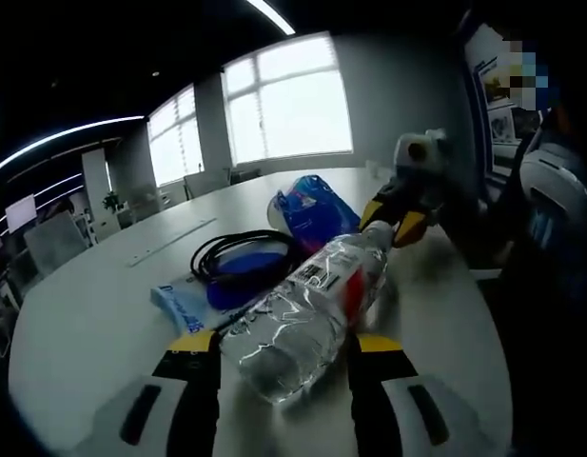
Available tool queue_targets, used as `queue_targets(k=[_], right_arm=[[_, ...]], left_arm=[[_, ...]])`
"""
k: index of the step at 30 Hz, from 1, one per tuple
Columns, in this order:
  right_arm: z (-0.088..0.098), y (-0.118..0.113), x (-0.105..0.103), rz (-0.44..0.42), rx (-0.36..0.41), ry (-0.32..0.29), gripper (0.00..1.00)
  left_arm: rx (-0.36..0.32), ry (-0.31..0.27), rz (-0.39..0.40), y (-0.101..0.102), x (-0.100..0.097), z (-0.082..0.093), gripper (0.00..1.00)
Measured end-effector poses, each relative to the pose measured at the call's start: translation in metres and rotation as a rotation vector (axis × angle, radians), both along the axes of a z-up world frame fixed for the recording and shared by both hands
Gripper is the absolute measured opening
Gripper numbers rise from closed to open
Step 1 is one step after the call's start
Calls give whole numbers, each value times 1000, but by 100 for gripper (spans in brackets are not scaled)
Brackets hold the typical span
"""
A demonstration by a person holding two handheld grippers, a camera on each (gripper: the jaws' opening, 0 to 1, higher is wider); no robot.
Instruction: Arrange the tabletop items into an orderly group along one side of the table until the central work area is clear of visible clutter.
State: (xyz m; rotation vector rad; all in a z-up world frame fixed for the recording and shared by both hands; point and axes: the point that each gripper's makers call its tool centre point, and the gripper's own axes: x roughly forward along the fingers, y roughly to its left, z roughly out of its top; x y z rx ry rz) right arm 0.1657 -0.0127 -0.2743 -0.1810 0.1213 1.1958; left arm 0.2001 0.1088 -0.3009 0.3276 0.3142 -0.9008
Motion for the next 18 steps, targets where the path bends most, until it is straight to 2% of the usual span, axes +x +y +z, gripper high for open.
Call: queue_targets(k=[8,18], right_arm=[[12,7,-4,17,60,-7,19],[28,17,-11,53,109,-58,19]], left_arm=[[2,4,0,4,-1,-1,52],[-9,13,8,8,-3,-1,52]])
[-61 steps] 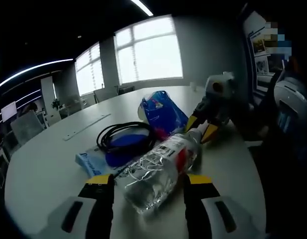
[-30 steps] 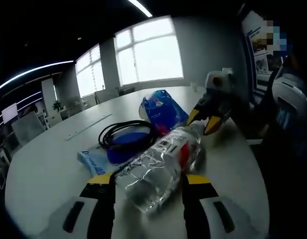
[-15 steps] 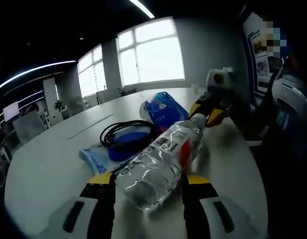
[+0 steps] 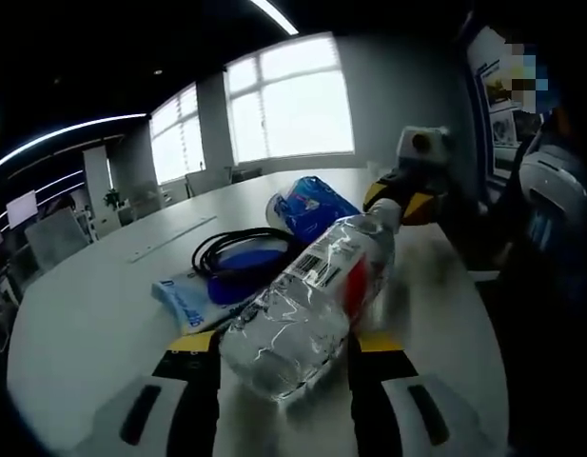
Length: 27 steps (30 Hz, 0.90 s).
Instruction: Arrange the tabletop items into an orderly group along one side of the table until the central work area is clear of visible clutter.
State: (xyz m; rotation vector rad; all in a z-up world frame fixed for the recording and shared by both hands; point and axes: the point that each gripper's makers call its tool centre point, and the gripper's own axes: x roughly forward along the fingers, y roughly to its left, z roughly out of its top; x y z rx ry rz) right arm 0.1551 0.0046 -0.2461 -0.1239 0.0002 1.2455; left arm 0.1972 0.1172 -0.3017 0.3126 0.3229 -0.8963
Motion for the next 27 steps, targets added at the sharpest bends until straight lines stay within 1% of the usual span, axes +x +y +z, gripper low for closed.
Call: queue_targets(k=[2,8,10,15,27], right_arm=[[4,2,-1,3,20,-8,19],[9,7,-3,7,38,-39,19],[9,8,-2,6,51,-32,19],[10,11,-2,1,64,-49,20],[16,15,-2,0,98,-61,20]], left_arm=[[-4,4,2,0,0,0,52],[-10,10,10,2,0,0,53],[-12,9,13,2,0,0,53],[-14,11,13,2,1,-1,53],[-23,18,19,2,0,-1,53]])
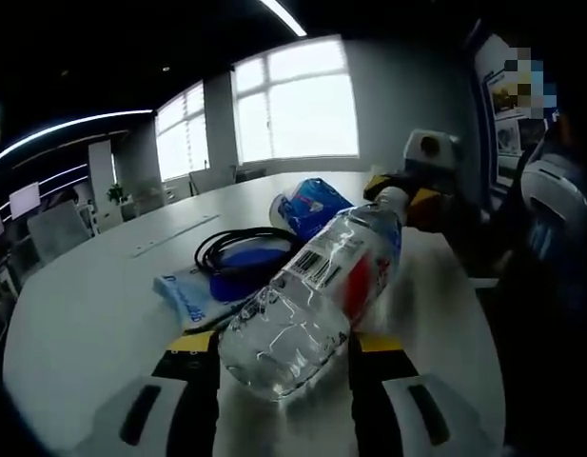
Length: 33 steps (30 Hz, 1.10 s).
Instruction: Arrange the tabletop items into an orderly group along one side of the table until the central work area is clear of visible clutter.
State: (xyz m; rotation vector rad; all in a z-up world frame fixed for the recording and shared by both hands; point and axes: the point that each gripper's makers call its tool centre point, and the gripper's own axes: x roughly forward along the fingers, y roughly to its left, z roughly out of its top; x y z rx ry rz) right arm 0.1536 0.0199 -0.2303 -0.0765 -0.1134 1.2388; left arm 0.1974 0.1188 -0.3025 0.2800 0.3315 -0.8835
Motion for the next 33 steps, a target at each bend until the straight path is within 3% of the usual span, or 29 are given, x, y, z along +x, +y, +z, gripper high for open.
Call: queue_targets(k=[9,33], right_arm=[[23,3,0,20,47,-5,20],[49,23,-3,65,51,-50,20]], left_arm=[[7,13,-18,-2,-6,-4,47],[55,30,-19,-1,-17,-11,43]])
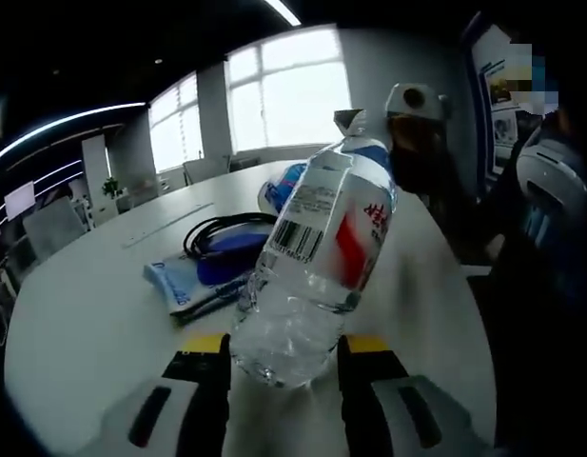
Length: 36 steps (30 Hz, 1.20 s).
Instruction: Arrange the tabletop items into an orderly group along one side of the table until the central work area is clear of visible clutter.
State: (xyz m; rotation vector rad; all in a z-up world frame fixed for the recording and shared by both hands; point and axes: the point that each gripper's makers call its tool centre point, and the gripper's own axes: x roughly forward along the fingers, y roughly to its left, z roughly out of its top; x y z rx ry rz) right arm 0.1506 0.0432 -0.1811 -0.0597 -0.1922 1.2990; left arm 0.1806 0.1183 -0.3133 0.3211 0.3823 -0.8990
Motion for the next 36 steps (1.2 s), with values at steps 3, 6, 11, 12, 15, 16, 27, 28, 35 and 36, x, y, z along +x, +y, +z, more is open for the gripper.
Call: queue_targets(k=[3,6,11,12,15,16,27,28,35,36], right_arm=[[4,3,-1,9,1,-4,20],[8,6,-2,16,2,-13,20],[10,10,-3,27,0,-22,20],[10,11,-2,28,0,-21,20],[12,13,-1,36,2,-14,20],[12,14,-1,38,2,-13,20],[19,31,-3,76,-14,-14,20],[19,32,-3,78,-13,-14,20],[23,43,-3,99,-38,-12,20],[24,45,-3,102,-46,-10,20]], left_arm=[[5,1,-8,-2,-1,-1,42],[9,3,-17,-3,-3,-2,42],[22,-2,-21,-3,-3,-3,42],[23,-1,-22,-3,-3,-2,42],[24,2,-23,-3,-4,-2,41],[23,3,-23,-3,-5,-2,41],[25,3,-23,-3,-10,-3,41],[25,3,-24,-3,-11,-3,41],[26,1,-28,-2,-12,-2,41],[24,0,-30,-2,-13,-2,41]])
